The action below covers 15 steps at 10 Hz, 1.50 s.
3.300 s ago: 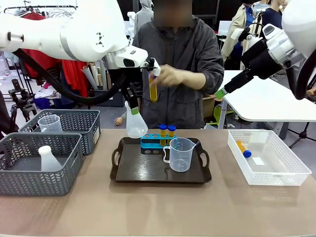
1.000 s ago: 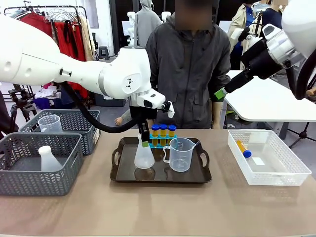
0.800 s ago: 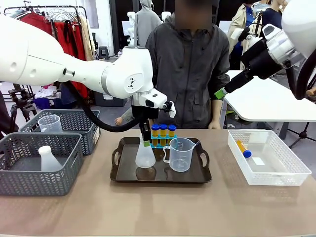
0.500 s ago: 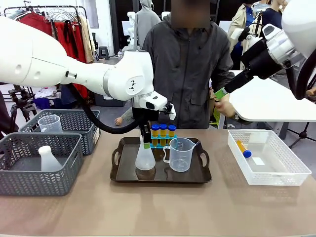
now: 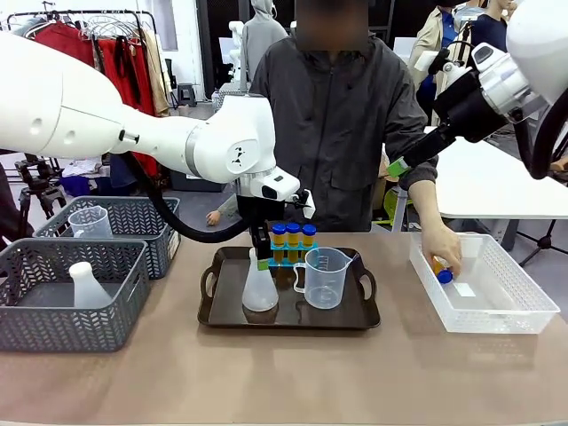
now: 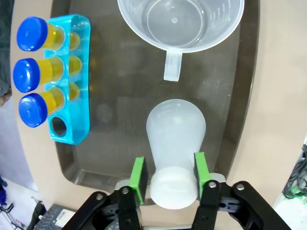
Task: Prepare the laboratory tools.
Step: Pick up one Small flask and place it on the Handle tray.
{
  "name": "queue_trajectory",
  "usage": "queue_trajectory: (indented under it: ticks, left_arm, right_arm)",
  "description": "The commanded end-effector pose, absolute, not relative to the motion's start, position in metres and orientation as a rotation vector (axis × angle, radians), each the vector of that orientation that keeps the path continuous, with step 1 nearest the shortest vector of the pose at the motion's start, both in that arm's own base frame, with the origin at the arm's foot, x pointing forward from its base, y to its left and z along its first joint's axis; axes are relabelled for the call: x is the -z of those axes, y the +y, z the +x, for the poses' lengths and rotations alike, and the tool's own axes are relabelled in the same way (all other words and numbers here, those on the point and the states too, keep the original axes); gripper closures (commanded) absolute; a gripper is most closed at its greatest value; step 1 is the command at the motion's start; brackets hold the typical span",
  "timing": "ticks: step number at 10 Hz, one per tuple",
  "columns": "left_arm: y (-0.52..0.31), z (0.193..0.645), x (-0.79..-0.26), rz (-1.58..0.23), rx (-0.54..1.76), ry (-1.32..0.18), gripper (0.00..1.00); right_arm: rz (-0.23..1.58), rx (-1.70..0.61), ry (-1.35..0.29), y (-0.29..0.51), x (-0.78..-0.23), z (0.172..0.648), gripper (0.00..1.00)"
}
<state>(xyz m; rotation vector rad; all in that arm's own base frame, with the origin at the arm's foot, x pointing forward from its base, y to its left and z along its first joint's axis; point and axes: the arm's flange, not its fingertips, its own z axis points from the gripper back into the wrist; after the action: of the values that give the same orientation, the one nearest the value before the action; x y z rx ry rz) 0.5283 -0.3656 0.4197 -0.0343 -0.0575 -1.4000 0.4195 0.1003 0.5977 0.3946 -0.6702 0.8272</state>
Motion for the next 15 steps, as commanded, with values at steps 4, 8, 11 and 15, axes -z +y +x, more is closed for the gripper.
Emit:
queue_trajectory:
  ticks: [4, 8, 11, 15]
  left_arm:
    - [-0.362, 0.525, -0.428, -0.014, 1.4, -0.061, 0.0]
    - [-0.355, 0.521, -0.443, -0.007, 1.384, -0.094, 0.0]
    - [-0.362, 0.526, -0.444, -0.015, 1.393, -0.095, 0.0]
    - [-0.362, 0.526, -0.444, -0.015, 1.393, -0.095, 0.0]
  right_arm:
    - [0.396, -0.835, -0.677, 0.099, -0.598, 0.42, 0.0]
    - [0.396, -0.835, -0.677, 0.099, -0.598, 0.42, 0.0]
    - [0.396, -0.835, -0.677, 0.099, -0.598, 0.42, 0.0]
    - [0.396, -0.835, -0.677, 0.099, -0.598, 0.42, 0.0]
